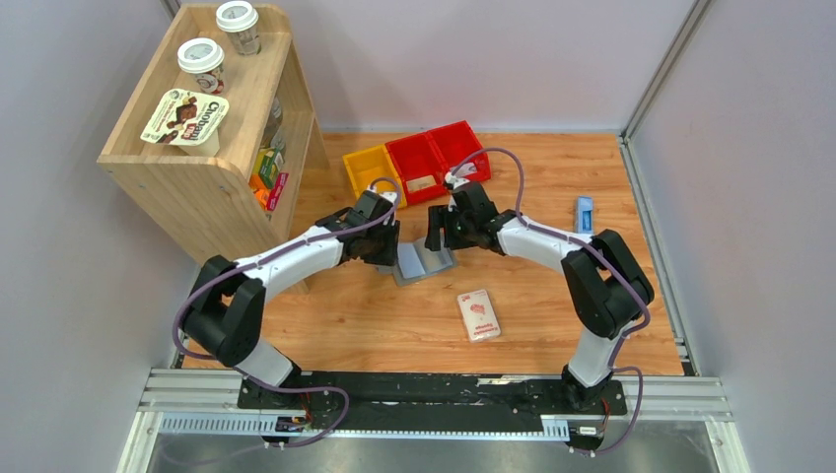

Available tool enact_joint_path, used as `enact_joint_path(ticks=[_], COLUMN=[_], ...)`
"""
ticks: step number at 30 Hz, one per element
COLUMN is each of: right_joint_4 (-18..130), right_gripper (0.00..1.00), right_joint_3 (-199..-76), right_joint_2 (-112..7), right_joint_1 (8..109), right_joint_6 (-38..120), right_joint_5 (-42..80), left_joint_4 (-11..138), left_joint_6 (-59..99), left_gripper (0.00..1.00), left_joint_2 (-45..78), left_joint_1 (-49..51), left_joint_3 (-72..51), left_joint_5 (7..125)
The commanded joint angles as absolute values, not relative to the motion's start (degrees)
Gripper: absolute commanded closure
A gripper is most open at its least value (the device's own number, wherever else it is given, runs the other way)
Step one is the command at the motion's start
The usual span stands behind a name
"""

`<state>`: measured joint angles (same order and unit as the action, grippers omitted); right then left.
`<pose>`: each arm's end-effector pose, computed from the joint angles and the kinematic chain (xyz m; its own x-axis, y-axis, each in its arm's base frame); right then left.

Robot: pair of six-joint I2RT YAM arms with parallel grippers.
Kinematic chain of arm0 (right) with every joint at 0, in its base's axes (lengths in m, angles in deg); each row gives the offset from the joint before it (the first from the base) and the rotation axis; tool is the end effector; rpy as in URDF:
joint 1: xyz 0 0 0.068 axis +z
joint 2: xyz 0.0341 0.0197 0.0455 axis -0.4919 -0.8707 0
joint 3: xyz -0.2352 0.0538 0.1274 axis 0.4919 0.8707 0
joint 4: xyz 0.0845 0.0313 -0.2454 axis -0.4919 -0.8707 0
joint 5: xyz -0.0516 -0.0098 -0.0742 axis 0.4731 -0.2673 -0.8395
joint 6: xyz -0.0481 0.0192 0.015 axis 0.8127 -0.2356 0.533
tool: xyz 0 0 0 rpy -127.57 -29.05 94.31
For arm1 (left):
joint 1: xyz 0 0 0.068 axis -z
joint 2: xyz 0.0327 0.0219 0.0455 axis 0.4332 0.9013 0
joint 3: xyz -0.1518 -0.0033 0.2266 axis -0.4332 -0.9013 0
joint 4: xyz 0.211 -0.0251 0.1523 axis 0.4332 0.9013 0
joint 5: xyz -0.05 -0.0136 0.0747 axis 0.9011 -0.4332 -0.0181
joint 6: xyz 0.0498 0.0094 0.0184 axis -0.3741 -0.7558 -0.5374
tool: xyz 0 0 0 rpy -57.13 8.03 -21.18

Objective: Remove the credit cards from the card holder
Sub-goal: Remove the credit card from the card holder.

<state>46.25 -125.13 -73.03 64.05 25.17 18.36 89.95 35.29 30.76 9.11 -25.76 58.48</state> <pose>0.3069 0.2170 0.1848 -0.8139 -0.0974 -0.5728 -0.3441 0.8752 0.3401 0.2595 -0.1810 0.2014 -0.8796 0.0584 -0.4720 0.2007 0.9454 -0.2569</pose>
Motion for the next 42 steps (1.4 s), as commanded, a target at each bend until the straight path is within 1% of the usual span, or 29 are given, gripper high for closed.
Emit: enact_joint_path(ticks=[1, 5, 9, 12, 20, 32, 35, 42], right_joint_4=[46.91, 48.84, 49.28, 49.19, 50.07, 51.48, 52.18, 51.66], right_gripper=[0.31, 0.4, 0.43, 0.44, 0.47, 0.5, 0.5, 0.45], right_joint_3=[-127.83, -127.66, -128.18, -128.45, -127.57, -127.39, -127.31, -127.3], right_joint_2=[-72.74, -74.41, -75.9, -76.78, -76.44, -74.77, -74.24, -73.8], right_joint_1=[64.27, 64.27, 64.27, 64.27, 64.27, 64.27, 64.27, 64.27], right_joint_6=[26.45, 25.13, 25.3, 25.56, 26.18, 25.3, 24.86, 24.51], right_joint_5=[19.3, 19.93, 20.27, 20.54, 23.79, 32.31, 34.25, 32.41], left_joint_4=[87.38, 85.09, 84.91, 84.38, 86.4, 85.52, 85.0, 83.5], left_joint_6=[37.66, 38.72, 38.81, 39.07, 39.42, 40.21, 40.48, 41.18], left_gripper=[0.63, 0.67, 0.74, 0.76, 0.78, 0.79, 0.79, 0.79], left_joint_2=[26.37, 28.83, 34.45, 37.79, 42.19, 42.9, 42.63, 41.05], left_joint_1=[9.22, 9.13, 8.87, 8.69, 8.69, 8.69, 8.78, 8.43], left_joint_3=[-22.51, -20.32, -18.64, -19.34, -21.63, -23.65, -24.09, -25.06], left_joint_5=[58.8, 61.35, 62.58, 62.5, 61.18, 62.15, 62.5, 63.55])
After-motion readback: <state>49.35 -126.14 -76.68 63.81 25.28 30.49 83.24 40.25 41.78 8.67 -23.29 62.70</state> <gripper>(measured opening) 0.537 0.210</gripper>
